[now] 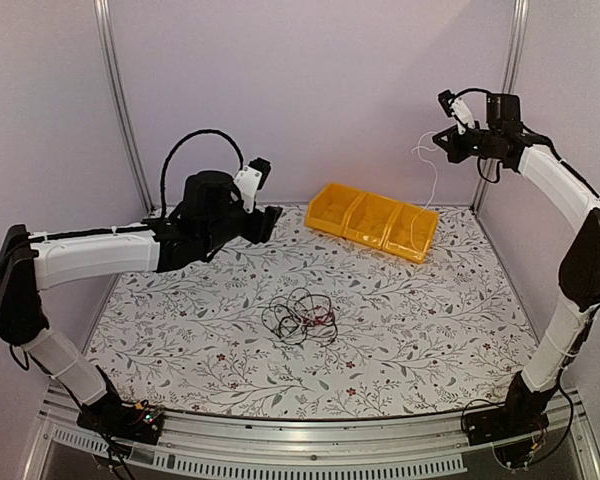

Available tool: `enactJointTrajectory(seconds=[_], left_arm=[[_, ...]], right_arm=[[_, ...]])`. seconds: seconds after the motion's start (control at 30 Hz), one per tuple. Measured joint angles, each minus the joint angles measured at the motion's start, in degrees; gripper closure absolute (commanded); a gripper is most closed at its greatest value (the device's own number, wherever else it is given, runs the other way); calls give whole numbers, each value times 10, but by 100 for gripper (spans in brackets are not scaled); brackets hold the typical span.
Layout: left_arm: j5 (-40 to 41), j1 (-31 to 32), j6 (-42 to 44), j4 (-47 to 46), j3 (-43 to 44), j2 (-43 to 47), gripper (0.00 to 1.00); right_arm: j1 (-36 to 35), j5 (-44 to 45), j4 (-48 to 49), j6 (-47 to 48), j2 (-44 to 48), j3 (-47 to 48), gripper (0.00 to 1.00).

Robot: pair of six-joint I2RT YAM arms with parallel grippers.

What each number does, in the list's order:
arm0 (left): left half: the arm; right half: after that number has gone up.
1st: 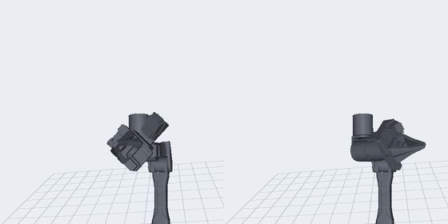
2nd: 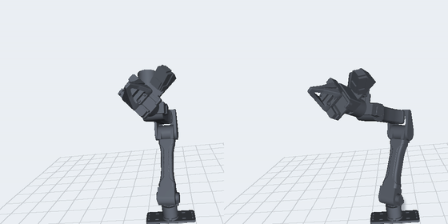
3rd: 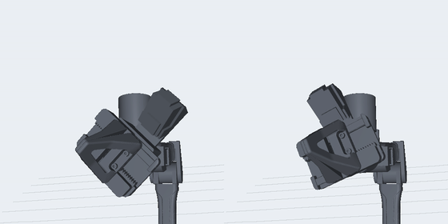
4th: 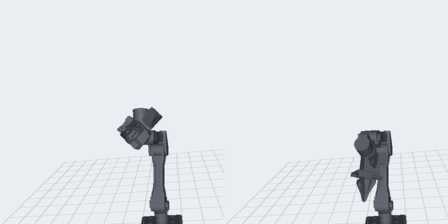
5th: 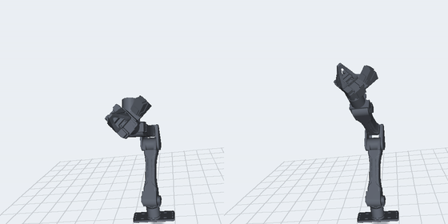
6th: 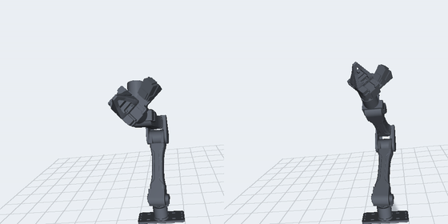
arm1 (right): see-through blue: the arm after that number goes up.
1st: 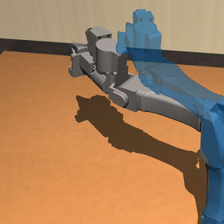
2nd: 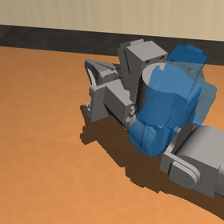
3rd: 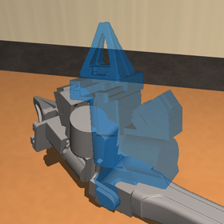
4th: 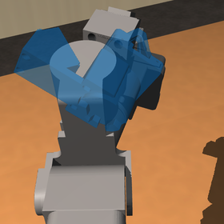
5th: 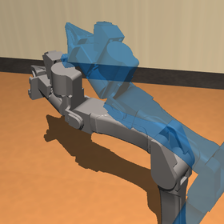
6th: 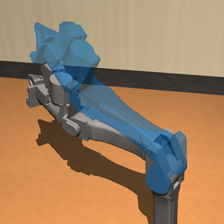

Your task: Untangle the cables

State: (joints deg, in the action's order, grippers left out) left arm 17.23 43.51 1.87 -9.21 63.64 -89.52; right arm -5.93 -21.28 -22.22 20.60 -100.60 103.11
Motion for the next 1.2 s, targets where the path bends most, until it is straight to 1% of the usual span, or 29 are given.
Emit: enactJointTrajectory(seconds=[0.17, 0.37, 0.8, 1.2], left_arm=[[2, 2, 0, 1, 0, 0, 30], [3, 4, 0, 1, 0, -2, 30], [3, 5, 0, 2, 0, -2, 30], [3, 5, 0, 2, 0, -2, 30]], right_arm=[[2, 0, -2, 0, -31, -3, 100], [4, -3, -7, 0, -34, 9, 100], [4, -12, -8, -2, 28, 78, 100], [4, -13, -6, -3, 13, 118, 100]])
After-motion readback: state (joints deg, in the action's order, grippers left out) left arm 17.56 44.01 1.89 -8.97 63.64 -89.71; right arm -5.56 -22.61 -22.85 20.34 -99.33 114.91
